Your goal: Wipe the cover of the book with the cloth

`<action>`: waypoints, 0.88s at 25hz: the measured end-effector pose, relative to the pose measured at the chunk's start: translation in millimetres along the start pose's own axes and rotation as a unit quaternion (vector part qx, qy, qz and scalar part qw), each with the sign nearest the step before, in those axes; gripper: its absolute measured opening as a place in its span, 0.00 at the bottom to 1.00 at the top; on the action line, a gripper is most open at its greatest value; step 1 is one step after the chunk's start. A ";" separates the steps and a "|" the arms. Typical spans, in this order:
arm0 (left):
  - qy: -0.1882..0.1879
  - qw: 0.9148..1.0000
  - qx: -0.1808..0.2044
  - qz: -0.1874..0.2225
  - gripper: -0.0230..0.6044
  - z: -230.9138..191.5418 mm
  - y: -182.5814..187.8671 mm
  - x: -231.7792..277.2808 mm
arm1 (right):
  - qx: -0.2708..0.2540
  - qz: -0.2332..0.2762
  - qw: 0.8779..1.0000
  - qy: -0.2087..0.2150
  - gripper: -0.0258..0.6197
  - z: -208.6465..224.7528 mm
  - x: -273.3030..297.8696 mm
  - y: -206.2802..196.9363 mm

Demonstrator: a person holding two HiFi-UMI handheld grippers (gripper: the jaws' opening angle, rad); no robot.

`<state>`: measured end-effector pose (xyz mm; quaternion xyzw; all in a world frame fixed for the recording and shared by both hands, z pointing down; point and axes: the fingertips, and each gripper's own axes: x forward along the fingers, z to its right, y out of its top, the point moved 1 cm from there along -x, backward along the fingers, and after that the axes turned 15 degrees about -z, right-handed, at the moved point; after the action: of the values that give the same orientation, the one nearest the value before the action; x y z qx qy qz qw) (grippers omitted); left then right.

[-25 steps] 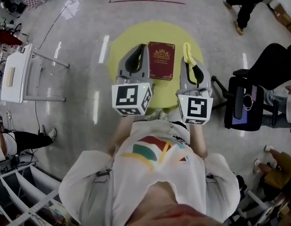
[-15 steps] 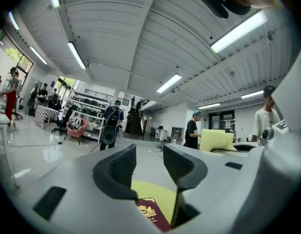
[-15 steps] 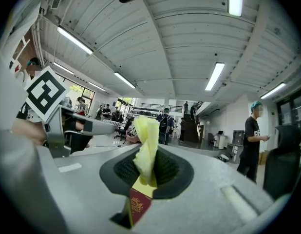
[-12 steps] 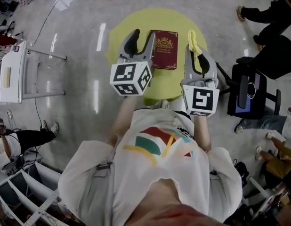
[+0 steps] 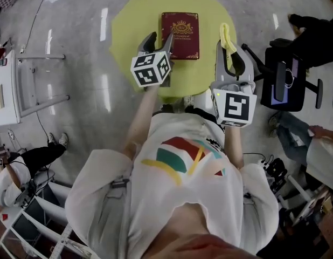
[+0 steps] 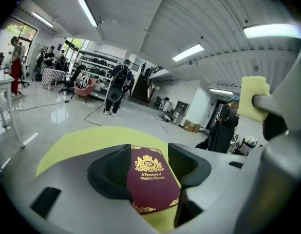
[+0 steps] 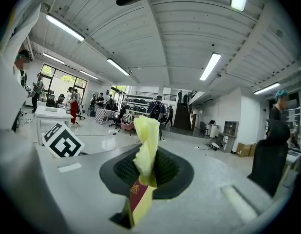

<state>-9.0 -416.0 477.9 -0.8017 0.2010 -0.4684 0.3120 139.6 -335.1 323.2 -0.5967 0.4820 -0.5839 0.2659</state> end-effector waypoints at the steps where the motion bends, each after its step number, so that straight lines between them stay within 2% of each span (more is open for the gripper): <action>1: 0.000 1.000 -0.006 -0.010 0.39 -4.3 -7.8 6.1 | 0.002 -0.004 1.000 0.000 0.09 -1.5 0.5 -2.2; 4: 0.000 0.999 -0.019 -0.029 0.41 -17.5 -26.2 22.9 | 0.001 -0.011 1.000 0.003 0.09 -6.0 2.7 -6.6; 8: 0.001 0.995 -0.044 -0.095 0.42 -30.4 -62.8 44.0 | -0.004 -0.024 1.000 -0.001 0.09 -9.4 -1.9 -13.3; 10: 0.002 0.992 -0.050 -0.115 0.42 -35.6 -75.4 52.3 | -0.003 -0.028 1.000 -0.005 0.09 -9.8 -2.4 -15.3; 16: 0.007 0.986 -0.058 -0.155 0.42 -41.8 -104.3 68.0 | 0.004 -0.042 0.999 -0.017 0.09 -8.8 -5.7 -22.3; 22: 0.004 0.986 -0.052 -0.160 0.42 -43.1 -107.6 70.3 | 0.002 -0.048 0.999 -0.022 0.09 -7.9 -6.6 -26.8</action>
<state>-9.8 -394.7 611.8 -0.8371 0.0955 -0.5042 0.1897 140.1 -316.8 345.2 -0.6312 0.4459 -0.5838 0.2488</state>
